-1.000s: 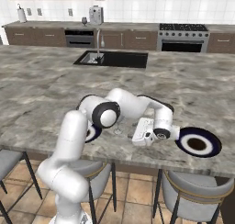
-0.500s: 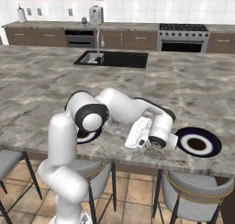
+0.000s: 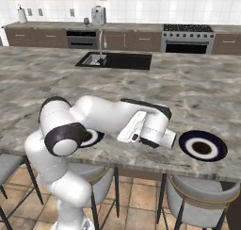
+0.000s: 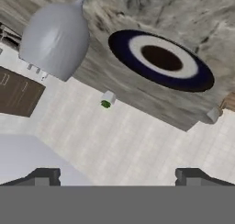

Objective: Retrieve the wine glasses from the counter and place one next to each plate.

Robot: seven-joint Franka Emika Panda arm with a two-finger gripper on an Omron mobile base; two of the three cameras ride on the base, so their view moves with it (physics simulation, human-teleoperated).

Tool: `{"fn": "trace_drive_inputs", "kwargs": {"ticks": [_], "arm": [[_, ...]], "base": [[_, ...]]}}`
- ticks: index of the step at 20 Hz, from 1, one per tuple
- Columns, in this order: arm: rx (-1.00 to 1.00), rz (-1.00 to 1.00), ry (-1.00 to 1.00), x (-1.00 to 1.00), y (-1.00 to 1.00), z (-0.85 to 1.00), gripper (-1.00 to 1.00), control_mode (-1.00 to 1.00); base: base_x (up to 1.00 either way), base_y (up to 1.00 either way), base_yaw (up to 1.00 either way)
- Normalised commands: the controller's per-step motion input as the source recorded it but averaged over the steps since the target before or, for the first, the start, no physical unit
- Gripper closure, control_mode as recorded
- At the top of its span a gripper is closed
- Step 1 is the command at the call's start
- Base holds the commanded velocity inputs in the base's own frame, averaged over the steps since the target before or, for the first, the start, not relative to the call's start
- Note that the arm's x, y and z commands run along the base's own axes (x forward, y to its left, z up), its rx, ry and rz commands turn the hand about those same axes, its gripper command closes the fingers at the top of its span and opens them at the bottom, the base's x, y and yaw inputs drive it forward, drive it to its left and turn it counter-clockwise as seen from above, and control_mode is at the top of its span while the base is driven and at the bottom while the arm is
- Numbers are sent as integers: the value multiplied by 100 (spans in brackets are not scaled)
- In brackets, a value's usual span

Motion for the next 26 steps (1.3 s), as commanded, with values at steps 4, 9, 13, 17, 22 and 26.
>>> {"fn": "trace_drive_inputs", "kwargs": {"ticks": [4, 9, 13, 17, 22, 26], "arm": [[0, -5, 0, -14, 22, 76, -100, -100], [-4, -2, 0, -11, 45, 16, -100, -100], [-1, -3, 0, -7, 34, 10, -100, -100], [0, -4, 0, -29, 29, 14, -100, -100], [0, -3, -1, -35, 0, 14, -100, 100], [0, 0, 0, 0, 0, 0, -100, 100]], "base": [[0, 0, 0], [0, 0, 0], [0, 0, 0], [0, 0, 0], [-60, -5, -5], [-100, -17, -9]]}}
